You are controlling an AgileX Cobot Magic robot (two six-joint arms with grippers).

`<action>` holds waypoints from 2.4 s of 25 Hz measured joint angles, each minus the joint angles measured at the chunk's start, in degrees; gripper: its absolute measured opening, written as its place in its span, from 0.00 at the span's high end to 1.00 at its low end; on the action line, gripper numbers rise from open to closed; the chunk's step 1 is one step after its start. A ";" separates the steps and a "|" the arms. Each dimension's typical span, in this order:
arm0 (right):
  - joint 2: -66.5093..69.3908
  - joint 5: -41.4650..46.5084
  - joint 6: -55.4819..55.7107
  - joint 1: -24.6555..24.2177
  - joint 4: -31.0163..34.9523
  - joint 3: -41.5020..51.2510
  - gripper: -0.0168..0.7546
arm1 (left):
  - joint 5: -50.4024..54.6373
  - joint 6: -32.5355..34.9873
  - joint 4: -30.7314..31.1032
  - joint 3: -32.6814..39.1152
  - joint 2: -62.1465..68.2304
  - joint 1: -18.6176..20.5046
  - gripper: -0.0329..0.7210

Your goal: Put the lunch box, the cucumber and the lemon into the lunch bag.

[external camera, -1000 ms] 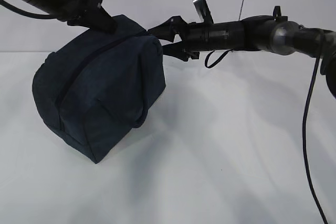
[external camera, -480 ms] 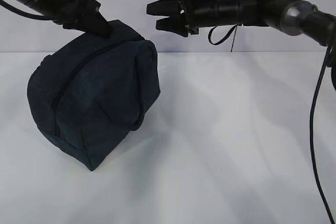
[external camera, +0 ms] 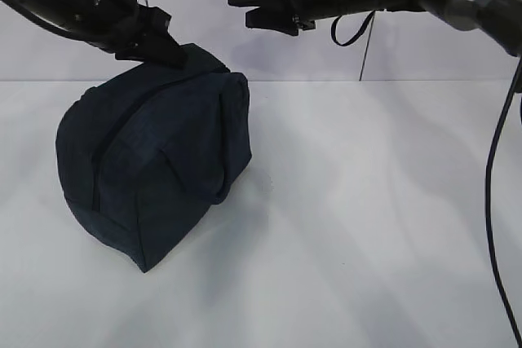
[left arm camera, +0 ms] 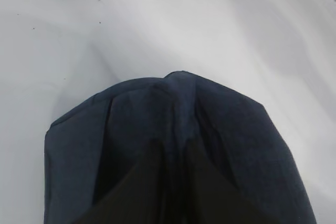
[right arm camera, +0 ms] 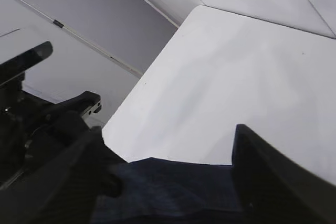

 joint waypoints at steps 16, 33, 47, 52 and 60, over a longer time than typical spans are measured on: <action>-6.49 0.83 7.07 0.00 -14.36 -0.08 0.23 | 0.81 -2.39 0.49 -0.11 -1.61 0.00 0.19; -27.96 2.67 31.89 15.39 -54.47 0.59 0.23 | 23.16 -30.89 32.88 -0.11 -24.05 0.00 0.22; -61.31 2.99 33.38 22.79 -62.04 42.79 0.23 | 24.75 -35.40 33.74 19.58 -56.97 0.00 0.28; -76.66 2.99 33.50 22.79 -62.29 54.53 0.23 | 23.98 -35.40 33.74 30.06 -72.18 0.00 0.28; -102.14 0.97 33.87 22.79 -64.83 72.73 0.23 | 21.47 -35.40 34.96 42.39 -87.95 -0.87 0.28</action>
